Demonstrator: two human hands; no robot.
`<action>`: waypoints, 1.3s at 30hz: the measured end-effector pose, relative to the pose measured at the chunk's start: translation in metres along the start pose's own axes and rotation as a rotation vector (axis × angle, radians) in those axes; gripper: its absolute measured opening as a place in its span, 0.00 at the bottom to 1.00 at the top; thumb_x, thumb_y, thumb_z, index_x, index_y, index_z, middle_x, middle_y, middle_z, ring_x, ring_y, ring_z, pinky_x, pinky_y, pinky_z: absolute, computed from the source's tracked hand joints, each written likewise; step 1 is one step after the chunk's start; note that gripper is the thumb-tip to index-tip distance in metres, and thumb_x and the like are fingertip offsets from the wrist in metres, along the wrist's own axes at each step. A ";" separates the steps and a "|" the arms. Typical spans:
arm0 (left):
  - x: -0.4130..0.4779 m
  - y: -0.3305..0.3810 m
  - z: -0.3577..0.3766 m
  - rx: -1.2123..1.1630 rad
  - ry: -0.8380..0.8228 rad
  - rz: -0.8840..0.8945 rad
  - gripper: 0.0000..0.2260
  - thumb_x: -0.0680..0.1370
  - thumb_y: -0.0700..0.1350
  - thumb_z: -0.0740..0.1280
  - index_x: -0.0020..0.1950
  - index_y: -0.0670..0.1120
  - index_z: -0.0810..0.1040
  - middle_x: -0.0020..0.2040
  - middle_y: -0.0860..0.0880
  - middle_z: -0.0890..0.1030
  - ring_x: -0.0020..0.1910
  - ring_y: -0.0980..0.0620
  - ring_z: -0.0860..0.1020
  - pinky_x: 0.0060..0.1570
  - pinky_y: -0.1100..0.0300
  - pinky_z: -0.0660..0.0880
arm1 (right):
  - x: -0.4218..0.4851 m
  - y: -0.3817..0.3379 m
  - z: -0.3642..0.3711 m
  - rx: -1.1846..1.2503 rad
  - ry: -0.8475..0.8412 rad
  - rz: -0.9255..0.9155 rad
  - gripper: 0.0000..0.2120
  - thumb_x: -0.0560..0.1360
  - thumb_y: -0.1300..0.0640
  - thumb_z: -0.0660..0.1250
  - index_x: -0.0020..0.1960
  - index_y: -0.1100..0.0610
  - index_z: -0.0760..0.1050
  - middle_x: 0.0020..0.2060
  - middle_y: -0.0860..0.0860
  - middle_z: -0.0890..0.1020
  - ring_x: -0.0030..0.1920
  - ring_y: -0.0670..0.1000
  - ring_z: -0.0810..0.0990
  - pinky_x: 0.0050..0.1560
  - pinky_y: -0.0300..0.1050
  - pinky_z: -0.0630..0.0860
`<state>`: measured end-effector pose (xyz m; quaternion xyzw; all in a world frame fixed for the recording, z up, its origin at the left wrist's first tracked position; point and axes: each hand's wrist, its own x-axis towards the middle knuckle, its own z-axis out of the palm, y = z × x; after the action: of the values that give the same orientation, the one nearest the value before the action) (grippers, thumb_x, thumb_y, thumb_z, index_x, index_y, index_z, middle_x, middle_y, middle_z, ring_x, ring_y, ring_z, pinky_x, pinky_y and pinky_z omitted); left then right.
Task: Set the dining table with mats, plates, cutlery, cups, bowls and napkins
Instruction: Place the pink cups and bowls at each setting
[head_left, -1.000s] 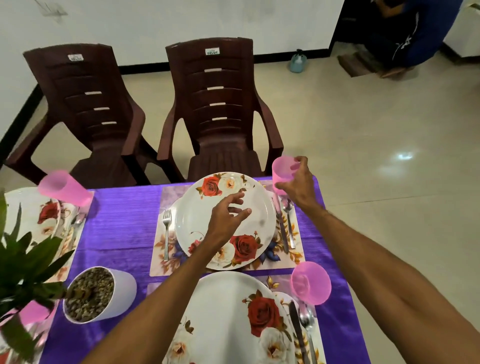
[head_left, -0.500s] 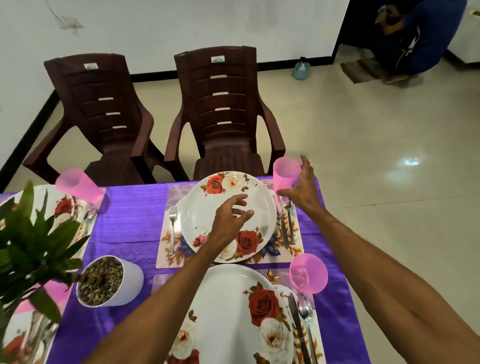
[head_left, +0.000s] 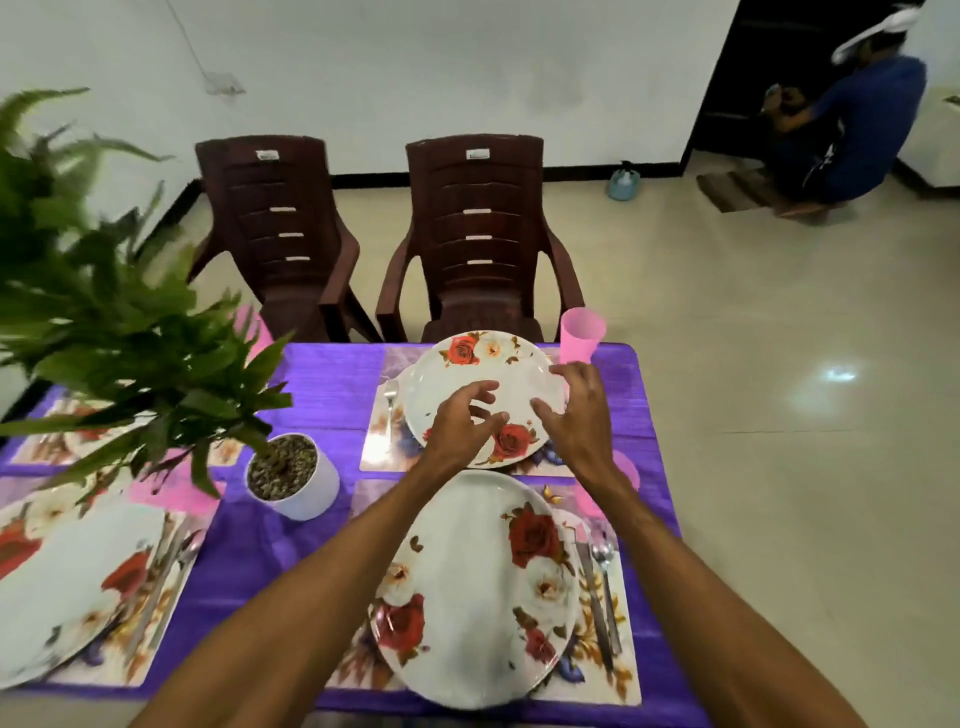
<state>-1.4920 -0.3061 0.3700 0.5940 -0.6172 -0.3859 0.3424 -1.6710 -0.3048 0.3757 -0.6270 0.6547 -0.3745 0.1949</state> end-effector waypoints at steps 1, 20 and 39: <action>-0.010 -0.004 -0.006 0.002 -0.002 -0.008 0.21 0.75 0.44 0.74 0.67 0.47 0.76 0.55 0.50 0.80 0.47 0.53 0.81 0.46 0.61 0.79 | -0.012 -0.008 0.003 0.031 -0.010 -0.002 0.21 0.72 0.57 0.74 0.63 0.59 0.76 0.61 0.56 0.76 0.62 0.56 0.74 0.56 0.42 0.69; -0.213 -0.176 -0.282 -0.137 0.336 -0.230 0.14 0.73 0.34 0.74 0.56 0.47 0.80 0.43 0.51 0.82 0.37 0.59 0.79 0.43 0.64 0.77 | -0.198 -0.212 0.218 0.164 -0.464 -0.097 0.12 0.70 0.61 0.76 0.53 0.55 0.81 0.48 0.50 0.84 0.48 0.52 0.82 0.52 0.52 0.79; -0.315 -0.280 -0.510 -0.009 0.767 -0.416 0.15 0.76 0.44 0.73 0.63 0.49 0.79 0.52 0.52 0.82 0.49 0.55 0.81 0.49 0.62 0.79 | -0.225 -0.439 0.434 0.180 -0.885 -0.425 0.19 0.76 0.49 0.72 0.65 0.51 0.76 0.62 0.47 0.80 0.56 0.47 0.79 0.60 0.54 0.79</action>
<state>-0.8926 -0.0259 0.3725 0.8046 -0.3109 -0.2005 0.4645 -1.0295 -0.1646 0.3708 -0.8258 0.3321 -0.1591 0.4270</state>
